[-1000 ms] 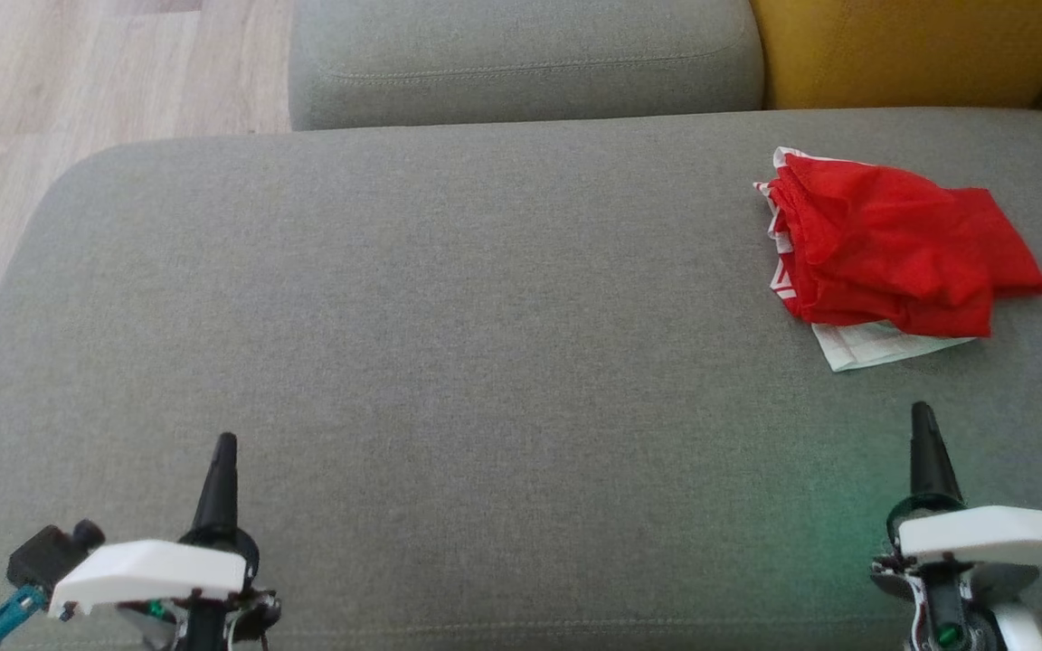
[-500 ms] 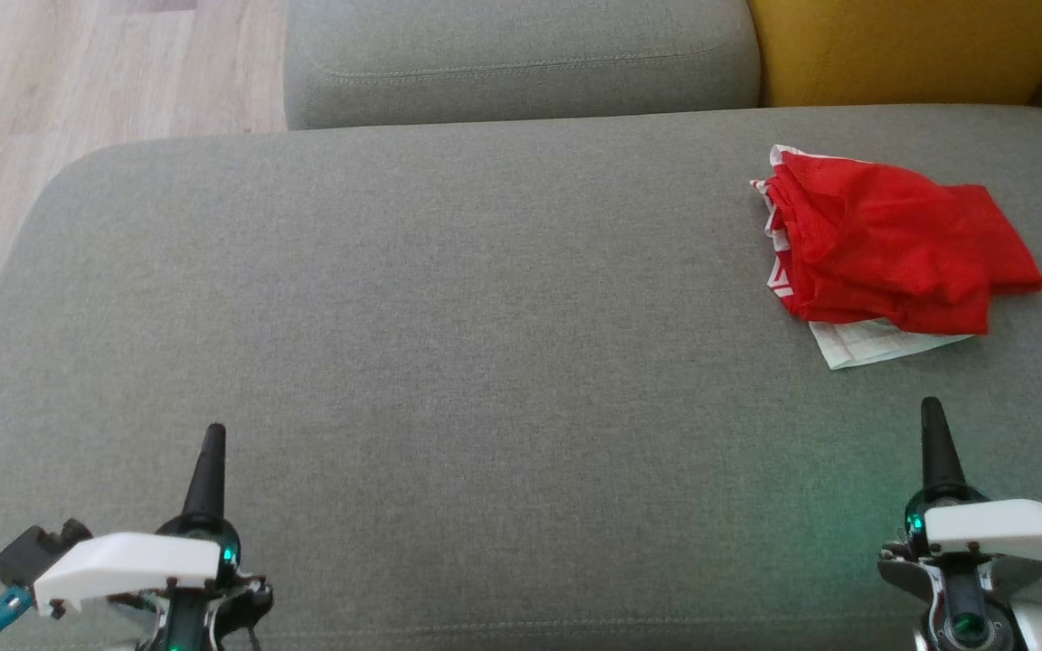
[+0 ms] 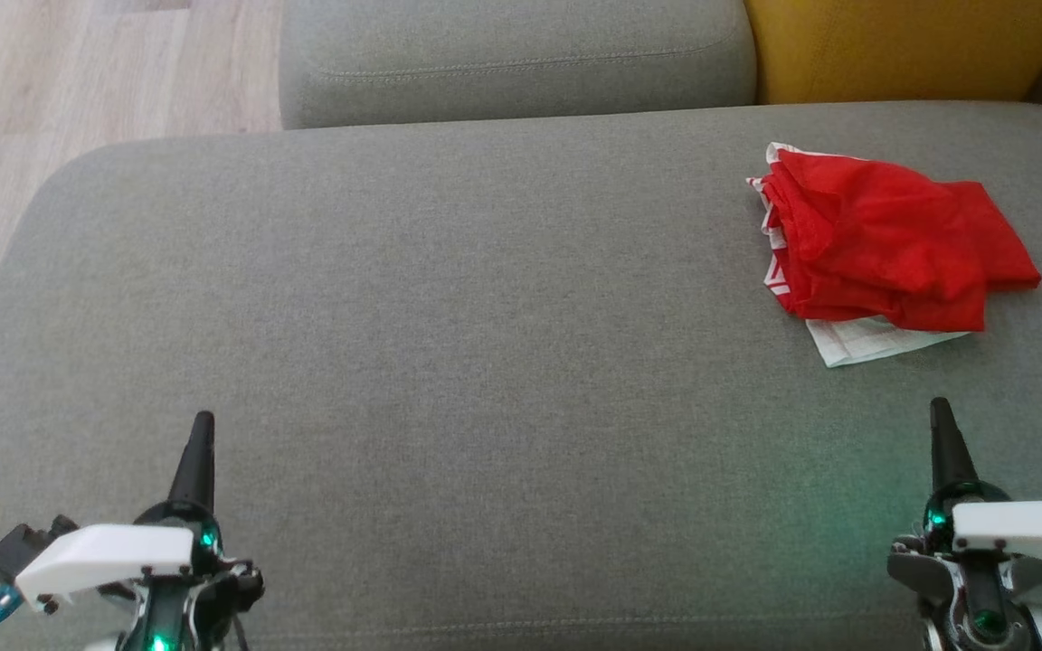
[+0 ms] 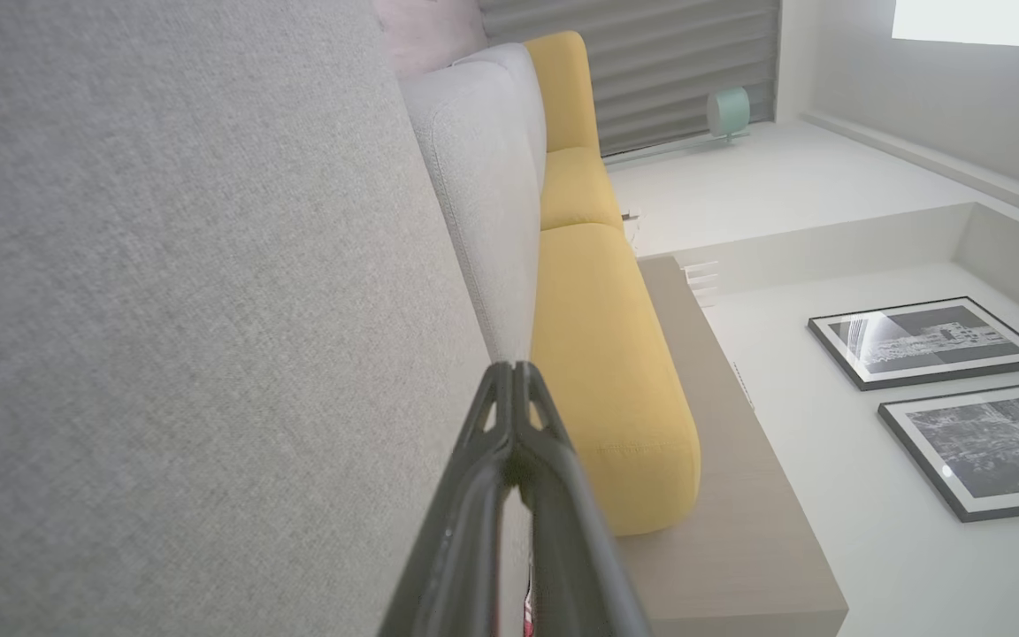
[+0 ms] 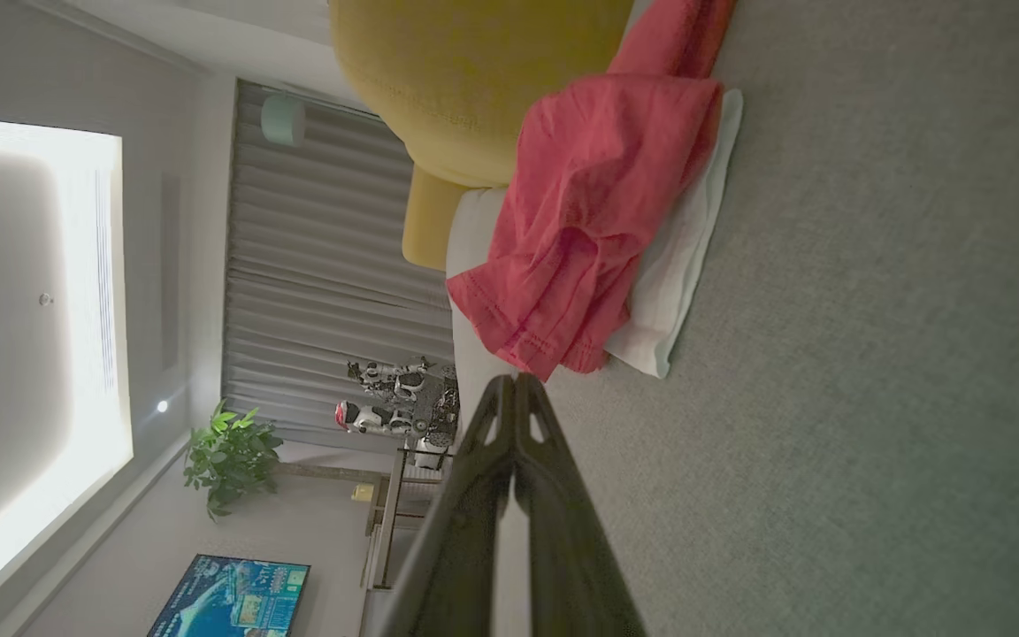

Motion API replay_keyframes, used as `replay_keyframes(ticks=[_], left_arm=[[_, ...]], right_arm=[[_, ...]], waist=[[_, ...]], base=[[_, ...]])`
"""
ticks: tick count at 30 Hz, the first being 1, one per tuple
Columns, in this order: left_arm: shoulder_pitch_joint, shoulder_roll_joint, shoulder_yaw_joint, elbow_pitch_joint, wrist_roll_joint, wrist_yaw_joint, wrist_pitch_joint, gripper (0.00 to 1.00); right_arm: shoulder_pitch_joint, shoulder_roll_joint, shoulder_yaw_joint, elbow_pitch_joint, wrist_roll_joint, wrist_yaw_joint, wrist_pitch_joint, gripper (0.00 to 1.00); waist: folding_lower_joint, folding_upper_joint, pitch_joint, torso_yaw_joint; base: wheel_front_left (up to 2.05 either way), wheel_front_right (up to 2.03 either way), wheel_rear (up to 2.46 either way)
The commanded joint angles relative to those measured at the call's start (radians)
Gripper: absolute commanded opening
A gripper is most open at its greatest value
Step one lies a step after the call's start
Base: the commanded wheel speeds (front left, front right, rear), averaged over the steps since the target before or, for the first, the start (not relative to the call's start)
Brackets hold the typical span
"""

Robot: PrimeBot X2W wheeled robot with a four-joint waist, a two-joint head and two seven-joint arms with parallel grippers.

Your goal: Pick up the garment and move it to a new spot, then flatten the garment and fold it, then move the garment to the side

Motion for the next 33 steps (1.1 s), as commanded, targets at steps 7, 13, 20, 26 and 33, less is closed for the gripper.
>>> replay_keyframes(ticks=[7,13,20,26,33], left_arm=[[-0.064,0.017,0.045,-0.027,-0.079,-0.006,0.027,0.00],[-0.072,0.017,0.059,-0.026,-0.146,-0.007,0.049,0.00],[-0.079,0.016,0.073,-0.026,-0.213,-0.007,0.070,0.00],[-0.082,0.016,0.079,-0.025,-0.238,-0.007,0.079,0.00],[-0.083,0.014,0.081,-0.025,-0.236,-0.007,0.080,0.00]], right_arm=[[-0.065,-0.015,0.003,-0.043,0.099,0.006,0.029,0.00],[-0.069,-0.015,-0.007,-0.046,0.181,0.006,0.050,0.00],[-0.073,-0.014,-0.017,-0.049,0.264,0.007,0.071,0.00],[-0.074,-0.014,-0.022,-0.050,0.294,0.007,0.079,0.00],[-0.074,-0.012,-0.024,-0.050,0.293,0.007,0.081,0.00]], waist=[[0.0000,0.0000,0.001,-0.002],[0.0000,0.0000,0.003,-0.005],[0.0000,0.0000,0.004,-0.008],[0.0000,0.0000,0.004,-0.009],[0.0000,0.0000,0.004,-0.009]], base=[[0.00,0.00,0.00],[0.00,0.00,0.00],[0.00,0.00,0.00],[0.00,0.00,0.00],[0.00,0.00,0.00]])
